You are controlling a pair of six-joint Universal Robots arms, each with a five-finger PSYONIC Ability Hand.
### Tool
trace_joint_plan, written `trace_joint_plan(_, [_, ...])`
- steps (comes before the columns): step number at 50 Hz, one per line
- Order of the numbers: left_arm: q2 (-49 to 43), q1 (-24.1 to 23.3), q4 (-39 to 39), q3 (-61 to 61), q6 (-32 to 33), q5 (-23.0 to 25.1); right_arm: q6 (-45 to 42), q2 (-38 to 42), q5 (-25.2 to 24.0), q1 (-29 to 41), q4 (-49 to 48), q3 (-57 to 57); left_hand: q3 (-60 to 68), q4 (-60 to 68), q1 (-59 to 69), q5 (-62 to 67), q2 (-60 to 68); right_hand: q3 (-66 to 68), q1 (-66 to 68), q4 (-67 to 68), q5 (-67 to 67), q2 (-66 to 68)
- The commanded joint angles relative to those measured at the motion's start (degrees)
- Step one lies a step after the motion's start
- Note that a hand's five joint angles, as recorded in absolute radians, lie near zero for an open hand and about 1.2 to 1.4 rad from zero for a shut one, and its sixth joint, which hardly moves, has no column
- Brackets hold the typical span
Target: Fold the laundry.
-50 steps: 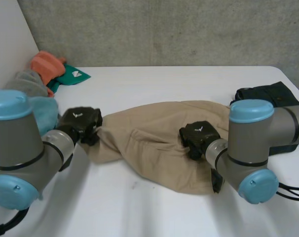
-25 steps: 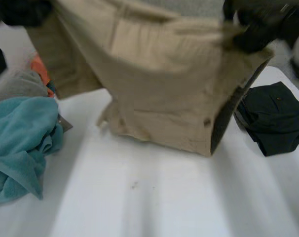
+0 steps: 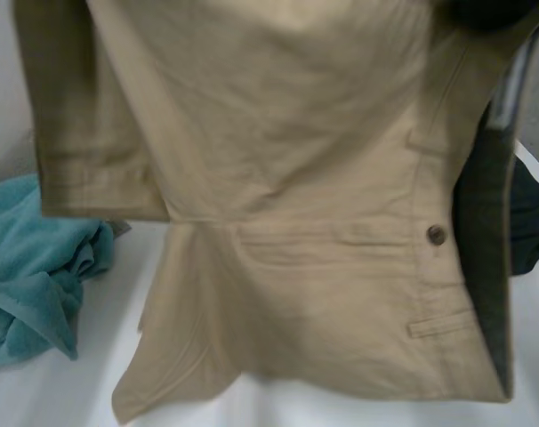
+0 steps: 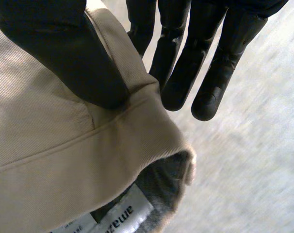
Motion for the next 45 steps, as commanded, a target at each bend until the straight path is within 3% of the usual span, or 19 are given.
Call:
trace_joint_plan(1, [-17.67, -0.13, 0.61, 2.54, 3.35, 0.1, -0.28, 15.76, 0.43, -0.25, -0.53, -2.81, 11.94, 11.29, 15.81, 13.73, 11.53, 12.38, 24.64, 11.91, 13.22, 12.71])
trace_joint_plan(7, [-34.2, -1.09, 6.93, 9.3, 12.32, -0.6, 0.15, 29.49, 2.1, -0.08, -5.79, -12.21, 9.95, 9.3, 13.82, 11.74, 9.54, 12.38, 24.64, 11.91, 13.22, 12.71])
trace_joint_plan(10, [-40.27, -1.1, 11.67, 13.87, 14.26, -1.66, -0.28, 36.53, 6.4, 0.27, -13.43, -18.36, 3.24, 2.58, 7.11, 5.03, 2.82, 12.38, 24.64, 11.91, 13.22, 12.71])
trace_joint_plan(12, [-42.82, -1.1, 13.78, 16.51, 14.7, -2.88, -0.63, 41.08, 10.51, 0.36, -19.65, -21.78, -8.48, -9.14, -4.61, -6.69, -8.9, 12.38, 24.64, 11.91, 13.22, 12.71])
trace_joint_plan(13, [-44.75, -1.1, 15.53, 18.78, 14.79, -4.2, -0.98, 42.42, 11.15, 0.36, -21.43, -22.5, -34.87, -35.52, -31.0, -33.08, -35.28, 7.44, 19.7, 6.97, 8.29, 7.77])
trace_joint_plan(15, [-46.08, -1.1, 16.95, 20.21, 14.88, -5.26, -2.47, 44.36, 12.21, 0.36, -23.99, -23.12, -58.06, -58.71, -54.19, -56.27, -58.47, -40.95, -28.69, -41.43, -40.11, -40.62])
trace_joint_plan(16, [-46.43, -1.18, 17.48, 20.47, 14.88, -5.52, -5.35, 45.93, 12.56, 0.45, -24.52, -23.38, -58.06, -58.71, -54.19, -56.27, -58.47, -57.62, -45.36, -58.09, -56.78, -57.29])
trace_joint_plan(22, [-46.17, -1.97, 18.19, 17.58, 14.7, -6.32, -11.36, 44.99, 12.83, 1.59, -19.61, -18.92, -58.06, -58.71, -54.19, -56.27, -58.47, -57.62, -45.36, -58.09, -56.78, -57.29])
trace_joint_plan(29, [-35.99, -5.31, 17.4, 2.21, 14.35, -6.23, -8.02, 33.04, 11.69, 1.15, -13.19, -4.25, -57.51, -58.16, -53.64, -55.72, -57.93, -57.62, -45.36, -58.09, -56.78, -57.29])
trace_joint_plan(34, [-26.76, -7.33, 13.89, -9.65, 13.65, -6.32, -8.81, 25.05, 5.99, 0.46, -10.99, 9.18, -55.66, -56.31, -51.79, -53.87, -56.08, -57.62, -45.36, -58.09, -56.78, -57.29])
trace_joint_plan(38, [-19.12, -13.03, 7.48, -19.14, 10.32, -6.67, -9.77, 21.18, 0.81, -3.05, -10.55, 18.76, -51.48, -52.13, -47.61, -49.69, -51.89, -57.62, -45.36, -58.09, -56.78, -57.29])
trace_joint_plan(45, [-16.2, -16.91, 1.23, -28.56, 3.28, -6.76, -14.34, 14.75, -8.52, -9.83, -12.13, 33.11, -42.54, -43.19, -38.67, -40.75, -42.96, -48.3, -36.04, -48.78, -47.46, -47.97])
